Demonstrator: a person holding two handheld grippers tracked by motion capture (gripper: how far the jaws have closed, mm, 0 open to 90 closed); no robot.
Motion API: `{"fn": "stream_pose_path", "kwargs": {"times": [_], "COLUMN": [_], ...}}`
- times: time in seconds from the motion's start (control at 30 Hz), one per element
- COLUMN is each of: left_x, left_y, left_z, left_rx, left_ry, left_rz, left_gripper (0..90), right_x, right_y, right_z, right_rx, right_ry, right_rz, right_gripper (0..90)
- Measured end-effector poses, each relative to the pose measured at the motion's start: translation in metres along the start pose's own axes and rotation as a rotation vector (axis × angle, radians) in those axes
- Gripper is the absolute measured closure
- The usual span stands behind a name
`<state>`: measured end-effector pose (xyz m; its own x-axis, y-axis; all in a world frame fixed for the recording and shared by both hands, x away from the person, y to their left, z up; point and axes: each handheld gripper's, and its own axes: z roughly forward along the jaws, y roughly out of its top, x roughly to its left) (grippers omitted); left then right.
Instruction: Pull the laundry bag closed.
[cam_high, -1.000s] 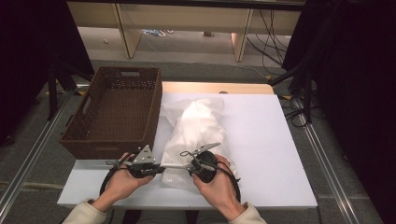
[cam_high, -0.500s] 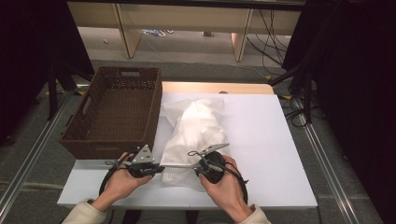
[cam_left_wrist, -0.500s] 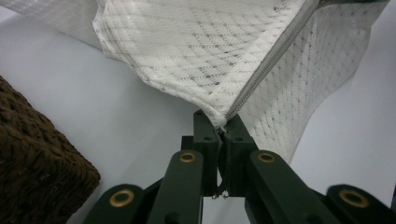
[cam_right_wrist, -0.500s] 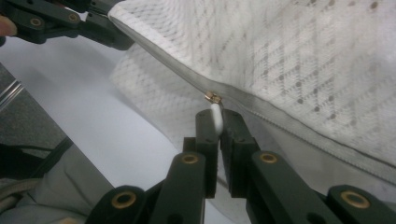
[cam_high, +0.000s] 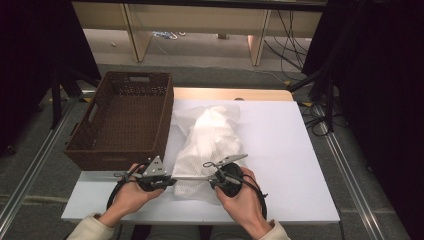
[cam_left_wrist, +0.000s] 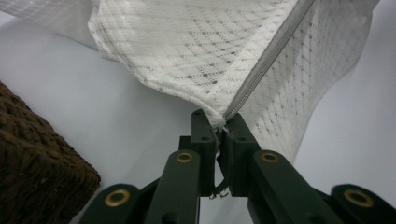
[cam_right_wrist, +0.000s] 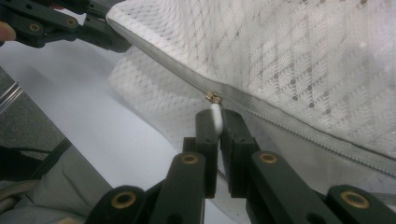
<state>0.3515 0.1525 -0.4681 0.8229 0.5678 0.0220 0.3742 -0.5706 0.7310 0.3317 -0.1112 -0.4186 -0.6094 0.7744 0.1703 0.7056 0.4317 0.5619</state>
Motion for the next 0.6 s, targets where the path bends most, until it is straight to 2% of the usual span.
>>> {"fn": "stream_pose_path", "kwargs": {"times": [0.03,0.07,0.1,0.13,0.2,0.23,0.27,0.3,0.33,0.37,0.4,0.43,0.47,0.5,0.53,0.57,0.6], "left_x": [0.0,0.0,-0.001,-0.002,-0.003,-0.004,-0.004,-0.004,-0.004,-0.002,-0.003,-0.002,-0.001,-0.001,-0.001,0.0,0.0], "left_y": [0.0,0.0,-0.001,-0.001,0.001,0.001,0.002,0.002,0.002,0.001,0.001,0.001,0.001,0.001,0.001,0.002,0.002], "left_z": [0.0,0.001,0.001,0.002,0.003,0.003,0.003,0.003,0.003,0.003,0.003,0.003,0.002,0.002,0.002,0.001,0.001], "left_rx": [0.001,0.002,0.0,-0.007,-0.013,-0.013,-0.003,-0.01,-0.011,-0.005,-0.013,-0.012,-0.005,-0.005,-0.005,-0.006,-0.007], "left_ry": [-0.004,-0.01,-0.01,-0.018,-0.019,-0.011,0.001,-0.007,-0.005,0.005,-0.005,-0.003,0.005,0.005,0.006,0.01,0.011], "left_rz": [-0.003,-0.008,-0.012,-0.019,-0.018,-0.015,-0.003,-0.016,-0.02,-0.016,-0.028,-0.029,-0.021,-0.022,-0.019,-0.003,-0.003], "left_gripper": [85.2,85.4,85.5,85.6,85.9,86.0,86.1,86.2,86.3,86.3,86.3,86.4,86.4,86.4,86.4,86.5,86.5], "right_x": [-0.002,-0.003,-0.005,-0.006,-0.01,-0.01,-0.013,-0.014,-0.016,-0.017,-0.019,-0.021,-0.023,-0.023,-0.025,-0.028,-0.03], "right_y": [0.0,-0.001,-0.001,-0.001,-0.002,-0.002,-0.003,-0.003,-0.003,-0.003,-0.004,-0.005,-0.006,-0.006,-0.007,-0.008,-0.008], "right_z": [0.0,0.002,0.003,0.005,0.007,0.008,0.008,0.009,0.007,0.007,0.006,0.005,0.004,0.004,0.003,0.001,0.002], "right_rx": [0.001,-0.003,0.004,-0.004,0.004,0.003,0.011,-0.002,0.012,0.002,0.007,0.002,0.018,0.009,0.01,0.014,0.005], "right_ry": [0.0,0.004,0.002,0.0,0.0,-0.008,-0.014,-0.022,-0.024,-0.025,-0.025,-0.032,-0.032,-0.039,-0.036,-0.04,-0.047], "right_rz": [-0.016,0.002,-0.015,0.007,0.003,0.024,-0.003,0.021,0.008,0.032,0.03,0.009,0.019,0.053,0.056,0.037,0.053], "right_gripper": [87.0,87.0,87.0,87.0,87.0,87.0,87.0,87.0,87.0,87.0,87.0,87.0,87.0,87.0,87.0,87.0,87.0]}}
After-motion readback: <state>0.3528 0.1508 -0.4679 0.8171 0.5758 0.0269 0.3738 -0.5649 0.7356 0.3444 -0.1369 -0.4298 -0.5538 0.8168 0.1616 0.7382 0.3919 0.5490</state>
